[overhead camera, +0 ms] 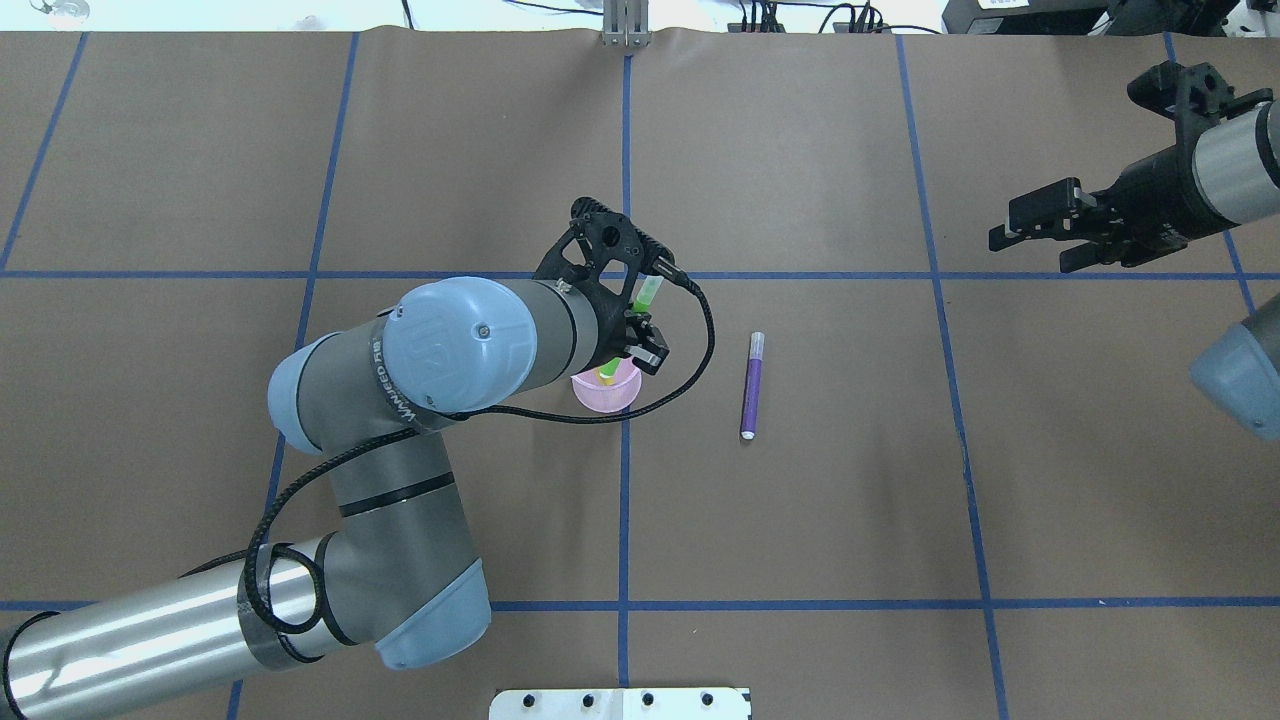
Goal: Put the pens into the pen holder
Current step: 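Carry the green marker over the cup and drop it in, left gripper, then lower the right gripper onto the purple marker and grasp it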
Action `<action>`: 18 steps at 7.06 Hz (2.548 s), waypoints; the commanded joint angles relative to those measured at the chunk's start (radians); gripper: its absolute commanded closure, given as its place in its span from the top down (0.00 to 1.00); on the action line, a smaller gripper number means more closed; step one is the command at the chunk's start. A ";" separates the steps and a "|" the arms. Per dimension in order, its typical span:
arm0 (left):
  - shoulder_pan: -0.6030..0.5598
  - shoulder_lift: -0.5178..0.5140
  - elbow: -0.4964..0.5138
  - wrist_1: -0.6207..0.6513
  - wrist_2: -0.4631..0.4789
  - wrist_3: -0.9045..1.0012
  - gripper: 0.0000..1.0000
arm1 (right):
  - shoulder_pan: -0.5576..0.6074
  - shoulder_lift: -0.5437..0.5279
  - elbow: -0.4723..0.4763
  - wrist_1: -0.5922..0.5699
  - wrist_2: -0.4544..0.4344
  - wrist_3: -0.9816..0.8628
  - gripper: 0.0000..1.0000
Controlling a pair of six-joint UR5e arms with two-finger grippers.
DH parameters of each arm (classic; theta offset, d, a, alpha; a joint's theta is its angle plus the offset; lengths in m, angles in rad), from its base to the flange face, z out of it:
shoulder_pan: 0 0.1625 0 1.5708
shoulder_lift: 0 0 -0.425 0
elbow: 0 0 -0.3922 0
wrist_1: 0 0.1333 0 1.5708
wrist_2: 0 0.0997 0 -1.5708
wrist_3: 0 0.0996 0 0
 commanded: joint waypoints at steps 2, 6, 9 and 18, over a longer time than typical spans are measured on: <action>-0.009 -0.008 0.022 -0.006 0.006 0.001 0.67 | -0.018 0.024 -0.015 -0.001 -0.012 0.017 0.99; -0.129 0.187 -0.114 0.008 -0.135 0.006 0.79 | -0.195 0.164 -0.111 -0.006 -0.046 0.134 0.99; -0.213 0.283 -0.178 0.010 -0.261 0.006 0.79 | -0.372 0.252 -0.159 -0.018 -0.230 0.432 0.99; -0.246 0.358 -0.204 0.025 -0.332 -0.008 0.81 | -0.431 0.461 -0.365 -0.253 -0.250 0.411 0.77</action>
